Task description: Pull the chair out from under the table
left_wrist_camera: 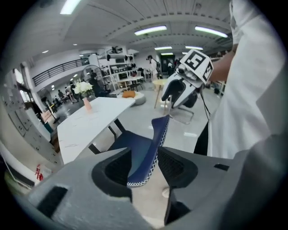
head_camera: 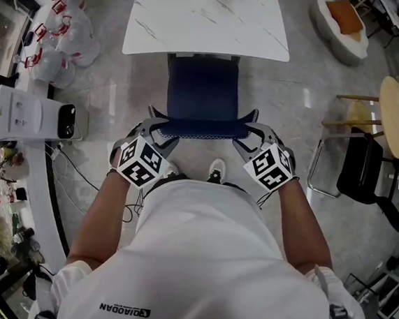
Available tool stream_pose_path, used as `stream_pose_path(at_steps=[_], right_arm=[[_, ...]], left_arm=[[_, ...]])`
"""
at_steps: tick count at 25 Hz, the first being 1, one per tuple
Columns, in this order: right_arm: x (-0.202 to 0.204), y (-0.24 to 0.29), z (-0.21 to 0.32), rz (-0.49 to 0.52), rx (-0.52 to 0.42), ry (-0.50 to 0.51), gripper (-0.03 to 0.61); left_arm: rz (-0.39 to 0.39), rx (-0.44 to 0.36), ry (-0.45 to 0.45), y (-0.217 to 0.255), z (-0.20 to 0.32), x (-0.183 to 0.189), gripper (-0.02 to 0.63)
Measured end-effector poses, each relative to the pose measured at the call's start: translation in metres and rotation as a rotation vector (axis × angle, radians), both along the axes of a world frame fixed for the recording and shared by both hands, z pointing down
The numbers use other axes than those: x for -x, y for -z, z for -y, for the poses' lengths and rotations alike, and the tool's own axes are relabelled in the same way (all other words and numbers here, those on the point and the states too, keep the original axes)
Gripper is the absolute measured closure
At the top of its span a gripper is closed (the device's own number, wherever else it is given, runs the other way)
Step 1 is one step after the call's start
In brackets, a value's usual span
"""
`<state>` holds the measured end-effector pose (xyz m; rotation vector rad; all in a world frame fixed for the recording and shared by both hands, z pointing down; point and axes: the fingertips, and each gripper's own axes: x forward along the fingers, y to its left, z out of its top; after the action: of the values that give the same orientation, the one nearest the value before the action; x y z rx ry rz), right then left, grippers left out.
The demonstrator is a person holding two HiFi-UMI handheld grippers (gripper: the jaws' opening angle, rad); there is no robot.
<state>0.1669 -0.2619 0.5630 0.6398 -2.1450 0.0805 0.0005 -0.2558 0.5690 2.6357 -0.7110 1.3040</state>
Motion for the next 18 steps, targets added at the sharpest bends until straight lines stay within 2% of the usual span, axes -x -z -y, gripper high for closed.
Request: stream_pose_path(at_steps=[2,5,11,15,18], right_arm=[[-0.001,-0.022,-0.01,-0.081,0.039,0.061,0.376],[-0.004,-0.049,-0.018,-0.16,0.068,0.113,0.379],[-0.001,-0.076,-0.016,-0.279,0.037,0.217,0.387],[0.002,-0.092,-0.012,-0.359,0.009,0.297,0.387],[0.007,-0.106,-0.009,-0.376,0.022,0.326,0.385]], left_arm=[[0.091,0.024,-0.06,-0.022,-0.007,0.0,0.422],[0.174,0.06,-0.103,-0.047,-0.014,0.001,0.423],[0.236,0.071,-0.124,-0.069,-0.011,0.003,0.423],[0.289,0.068,-0.181,-0.085,-0.014,-0.002,0.423],[0.333,0.079,-0.22,-0.103,-0.012,-0.003,0.423]])
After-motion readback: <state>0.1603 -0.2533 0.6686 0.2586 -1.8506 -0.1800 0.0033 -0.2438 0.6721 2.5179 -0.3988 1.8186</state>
